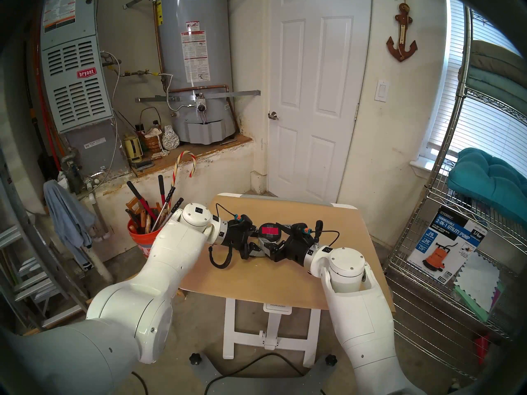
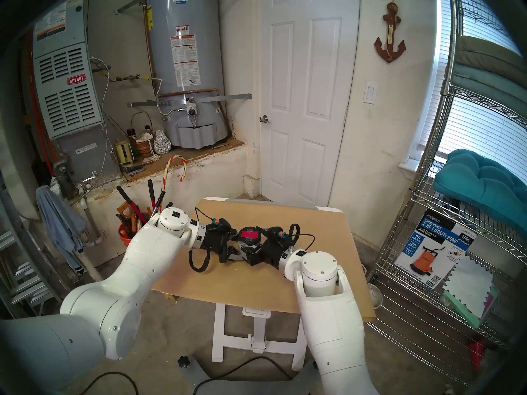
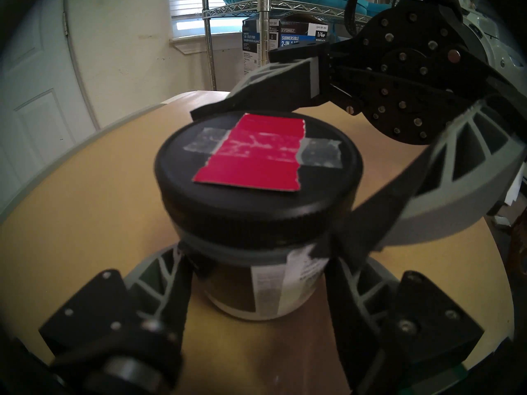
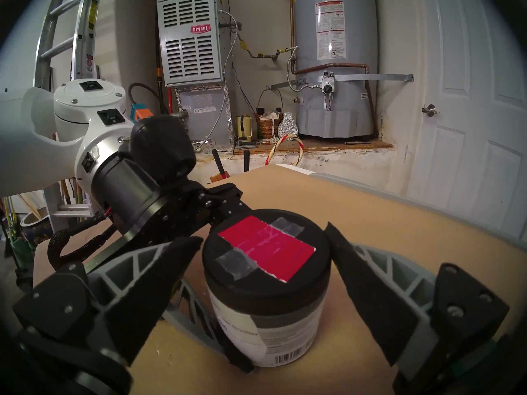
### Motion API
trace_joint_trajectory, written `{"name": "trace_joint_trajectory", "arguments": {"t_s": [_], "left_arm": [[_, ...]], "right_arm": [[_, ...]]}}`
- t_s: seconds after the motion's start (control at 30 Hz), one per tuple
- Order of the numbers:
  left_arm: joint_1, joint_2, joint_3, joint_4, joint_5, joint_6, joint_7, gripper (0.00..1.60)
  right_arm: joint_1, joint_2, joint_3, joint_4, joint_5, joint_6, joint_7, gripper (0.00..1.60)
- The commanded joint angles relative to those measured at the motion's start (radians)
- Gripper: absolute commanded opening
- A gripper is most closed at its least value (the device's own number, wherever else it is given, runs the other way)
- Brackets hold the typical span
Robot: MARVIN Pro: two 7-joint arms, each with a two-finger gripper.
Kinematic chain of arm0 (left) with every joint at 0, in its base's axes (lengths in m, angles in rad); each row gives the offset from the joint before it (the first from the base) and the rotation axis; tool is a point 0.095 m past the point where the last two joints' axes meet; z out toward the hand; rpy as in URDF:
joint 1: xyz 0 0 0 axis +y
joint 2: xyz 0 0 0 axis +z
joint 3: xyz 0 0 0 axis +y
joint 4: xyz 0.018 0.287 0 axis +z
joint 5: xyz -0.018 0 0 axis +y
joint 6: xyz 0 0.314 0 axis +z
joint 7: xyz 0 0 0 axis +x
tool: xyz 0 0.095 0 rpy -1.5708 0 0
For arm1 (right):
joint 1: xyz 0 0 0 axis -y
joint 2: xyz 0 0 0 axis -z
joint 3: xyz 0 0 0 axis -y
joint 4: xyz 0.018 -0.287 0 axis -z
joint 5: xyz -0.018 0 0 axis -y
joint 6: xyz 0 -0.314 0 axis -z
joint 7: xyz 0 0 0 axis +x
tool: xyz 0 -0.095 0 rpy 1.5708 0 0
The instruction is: Open paint jar
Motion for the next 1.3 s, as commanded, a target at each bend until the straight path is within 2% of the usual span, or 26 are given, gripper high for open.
{"name": "trace_joint_trajectory", "arguments": {"t_s": [0.0, 0.23, 0.3, 0.37, 0.43, 0.5, 0.53, 1.17, 1.2, 1.23, 1.27], "left_arm": [[-0.007, -0.001, -0.001, -0.011, -0.002, 0.006, -0.004, 0.00], [-0.001, -0.001, -0.002, -0.021, -0.002, 0.012, -0.007, 0.00], [0.000, -0.001, -0.002, -0.023, -0.002, 0.013, -0.007, 0.00], [0.002, -0.001, -0.003, -0.025, -0.002, 0.014, -0.008, 0.00], [0.003, -0.001, -0.003, -0.027, -0.002, 0.014, -0.009, 0.00], [0.005, 0.000, -0.004, -0.030, -0.002, 0.015, -0.009, 0.00], [0.005, 0.000, -0.004, -0.031, -0.002, 0.016, -0.009, 0.00], [0.006, -0.002, -0.007, -0.033, 0.000, 0.019, -0.010, 0.00], [0.006, -0.001, -0.007, -0.033, 0.000, 0.019, -0.010, 0.00], [0.006, -0.001, -0.007, -0.033, 0.000, 0.020, -0.011, 0.00], [0.006, -0.001, -0.007, -0.033, 0.000, 0.020, -0.011, 0.00]], "right_arm": [[0.005, -0.011, -0.009, -0.011, 0.013, -0.005, -0.009, 1.60], [0.005, -0.011, -0.006, -0.005, 0.013, -0.011, -0.009, 1.60], [0.005, -0.010, -0.005, -0.004, 0.015, -0.013, -0.008, 1.47], [0.005, -0.010, -0.004, -0.003, 0.017, -0.015, -0.007, 1.52], [0.004, -0.010, -0.004, -0.005, 0.019, -0.015, -0.006, 1.43], [0.004, -0.010, -0.003, -0.006, 0.022, -0.016, -0.006, 1.49], [0.004, -0.010, -0.003, -0.006, 0.022, -0.016, -0.006, 1.60], [0.012, -0.011, -0.018, 0.009, 0.055, -0.018, -0.029, 1.60], [0.012, -0.012, -0.018, 0.009, 0.054, -0.018, -0.030, 1.39], [0.013, -0.012, -0.018, 0.012, 0.058, -0.022, -0.030, 1.32], [0.013, -0.012, -0.018, 0.013, 0.059, -0.025, -0.030, 1.15]]}}
